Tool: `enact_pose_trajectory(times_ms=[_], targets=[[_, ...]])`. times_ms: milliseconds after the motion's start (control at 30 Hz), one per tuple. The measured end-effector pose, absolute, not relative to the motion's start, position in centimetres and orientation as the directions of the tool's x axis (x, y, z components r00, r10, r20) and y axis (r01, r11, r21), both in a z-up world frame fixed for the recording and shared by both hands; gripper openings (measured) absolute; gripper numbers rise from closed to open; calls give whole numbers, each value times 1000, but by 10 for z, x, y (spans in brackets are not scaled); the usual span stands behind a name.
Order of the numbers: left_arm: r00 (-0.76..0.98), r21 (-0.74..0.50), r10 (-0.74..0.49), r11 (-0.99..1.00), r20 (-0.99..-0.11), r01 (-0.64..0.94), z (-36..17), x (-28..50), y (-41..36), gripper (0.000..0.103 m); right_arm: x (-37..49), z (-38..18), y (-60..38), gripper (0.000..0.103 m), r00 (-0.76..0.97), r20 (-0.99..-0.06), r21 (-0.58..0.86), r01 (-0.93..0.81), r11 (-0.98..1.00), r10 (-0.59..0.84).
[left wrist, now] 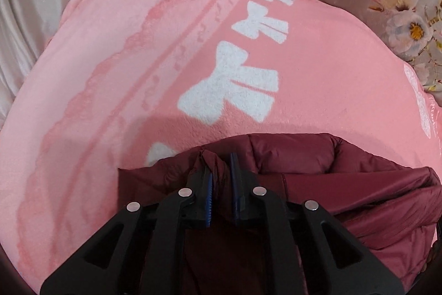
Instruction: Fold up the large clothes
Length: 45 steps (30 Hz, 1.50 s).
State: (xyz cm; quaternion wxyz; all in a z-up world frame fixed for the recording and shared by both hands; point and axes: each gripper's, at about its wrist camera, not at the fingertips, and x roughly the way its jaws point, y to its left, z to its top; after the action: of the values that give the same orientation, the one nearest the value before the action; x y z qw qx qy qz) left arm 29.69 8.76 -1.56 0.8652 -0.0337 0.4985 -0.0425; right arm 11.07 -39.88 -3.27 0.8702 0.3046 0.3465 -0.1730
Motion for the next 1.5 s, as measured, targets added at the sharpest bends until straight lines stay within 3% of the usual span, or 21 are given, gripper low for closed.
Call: enact_pose_trajectory(times_ms=[167,267,333,367,400,467,600,667,800,967,1033,1067,1233,1500], targets=[[542,-24,-59,997,-838,71,-19,294,75,12,115,-43,-403,4,687,-724,432,517,739,-58],[522,-70,-94,995,-848,65,-15,299,80,13,110,-37,-405,9,703,-710,460,501,733,-35],[507,-122,-141,990,-850,69,-4,299,89,18,95,-22,-405,21,729,-682,470,503,725,-64],[514,-146,-163,987,-842,73,5,296,97,26,81,-11,-402,32,753,-651,473,501,725,-95],[534,-156,-171,985,-828,74,15,292,103,43,73,-2,-399,43,769,-629,472,496,729,-116],[618,-113,-114,993,-778,41,44,280,119,73,57,21,-386,46,797,-583,442,474,762,-158],[685,-113,-118,992,-719,53,92,260,126,74,64,52,-333,46,816,-573,371,339,864,-74],[668,-139,-179,984,-722,114,102,254,108,74,82,54,-301,46,799,-601,330,259,908,-9],[608,-65,-217,963,-764,262,92,241,38,74,123,39,-241,43,726,-684,248,138,959,73],[522,-19,-201,943,-829,333,47,246,-23,74,168,10,-217,41,650,-760,149,149,978,17],[495,-32,-202,943,-845,331,33,254,-32,74,180,2,-224,20,625,-780,168,155,973,35],[483,-29,-194,944,-854,328,26,261,-37,73,183,1,-228,2,620,-783,193,157,969,55],[479,-9,-167,949,-862,315,13,279,-42,73,194,11,-234,1,658,-751,204,153,967,54],[489,-2,-144,960,-860,280,-18,302,-45,77,221,-30,-242,0,610,-787,250,182,951,90]])
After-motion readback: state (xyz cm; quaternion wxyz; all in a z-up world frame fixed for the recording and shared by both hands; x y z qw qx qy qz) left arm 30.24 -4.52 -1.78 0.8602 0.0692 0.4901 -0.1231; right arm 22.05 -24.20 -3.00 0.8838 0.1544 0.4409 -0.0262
